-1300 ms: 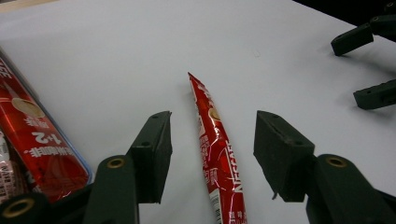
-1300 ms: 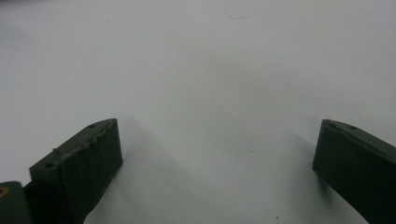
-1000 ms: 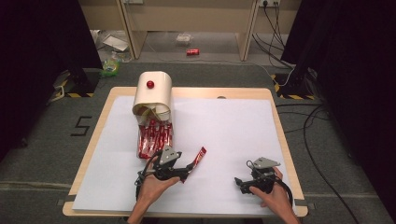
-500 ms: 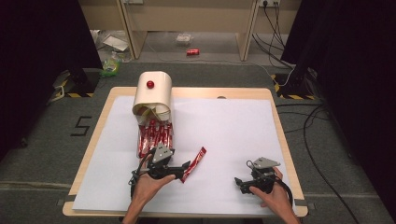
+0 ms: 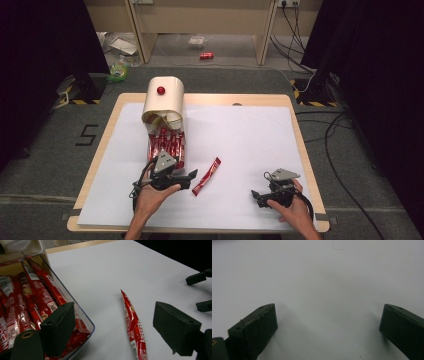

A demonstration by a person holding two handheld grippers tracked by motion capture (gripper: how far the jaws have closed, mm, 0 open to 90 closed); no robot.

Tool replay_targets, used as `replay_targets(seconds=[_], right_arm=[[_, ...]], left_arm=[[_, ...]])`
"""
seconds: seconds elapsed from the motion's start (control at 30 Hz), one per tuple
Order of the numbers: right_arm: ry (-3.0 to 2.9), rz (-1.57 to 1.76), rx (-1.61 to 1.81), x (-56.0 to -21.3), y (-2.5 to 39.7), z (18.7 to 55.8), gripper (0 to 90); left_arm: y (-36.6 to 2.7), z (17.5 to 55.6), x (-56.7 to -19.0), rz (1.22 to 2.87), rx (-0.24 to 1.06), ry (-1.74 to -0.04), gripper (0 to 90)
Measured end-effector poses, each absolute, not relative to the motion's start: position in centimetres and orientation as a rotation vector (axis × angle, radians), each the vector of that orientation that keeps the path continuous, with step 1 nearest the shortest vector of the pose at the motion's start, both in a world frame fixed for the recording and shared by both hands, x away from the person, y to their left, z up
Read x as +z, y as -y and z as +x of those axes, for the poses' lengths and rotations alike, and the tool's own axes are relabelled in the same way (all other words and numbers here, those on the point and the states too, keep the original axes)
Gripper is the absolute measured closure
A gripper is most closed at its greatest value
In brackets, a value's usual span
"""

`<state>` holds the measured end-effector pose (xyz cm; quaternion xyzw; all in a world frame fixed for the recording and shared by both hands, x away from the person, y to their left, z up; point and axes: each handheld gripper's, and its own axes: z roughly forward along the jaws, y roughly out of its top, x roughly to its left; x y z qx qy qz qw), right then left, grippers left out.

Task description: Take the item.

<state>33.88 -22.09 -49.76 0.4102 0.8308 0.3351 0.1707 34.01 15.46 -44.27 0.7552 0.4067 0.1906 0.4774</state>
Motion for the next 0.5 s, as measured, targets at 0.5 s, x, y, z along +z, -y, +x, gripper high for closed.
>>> replay_targets(seconds=[0.5], right_arm=[[-2.361, 1.166, 0.951, -49.8, 22.1, 33.9, 1.7]], left_arm=[[-17.6, 33.9, -43.9, 1.817, 0.499, -1.033, 17.9]])
